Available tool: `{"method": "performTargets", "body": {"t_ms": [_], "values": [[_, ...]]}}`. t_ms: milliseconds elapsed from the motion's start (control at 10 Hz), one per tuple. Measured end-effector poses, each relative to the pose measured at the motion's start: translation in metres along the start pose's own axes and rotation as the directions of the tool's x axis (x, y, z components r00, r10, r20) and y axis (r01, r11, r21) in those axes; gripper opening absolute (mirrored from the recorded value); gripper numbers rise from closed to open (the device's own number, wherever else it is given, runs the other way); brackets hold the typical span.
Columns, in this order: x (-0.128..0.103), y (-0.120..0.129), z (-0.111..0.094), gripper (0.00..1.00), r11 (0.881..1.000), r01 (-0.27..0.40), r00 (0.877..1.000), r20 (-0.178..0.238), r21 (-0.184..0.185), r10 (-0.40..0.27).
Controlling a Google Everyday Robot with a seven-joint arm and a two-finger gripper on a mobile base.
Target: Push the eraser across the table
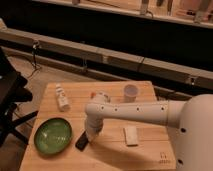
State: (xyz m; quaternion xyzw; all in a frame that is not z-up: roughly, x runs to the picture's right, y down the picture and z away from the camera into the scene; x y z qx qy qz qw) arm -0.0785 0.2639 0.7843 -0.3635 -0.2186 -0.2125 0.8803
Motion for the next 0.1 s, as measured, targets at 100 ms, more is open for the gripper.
{"method": "performTargets", "body": {"t_ms": [100], "values": [[-0.0008, -0.0004, 0.0000, 0.00, 1.000, 0.000, 1.000, 0.001, 0.001, 0.000]]}}
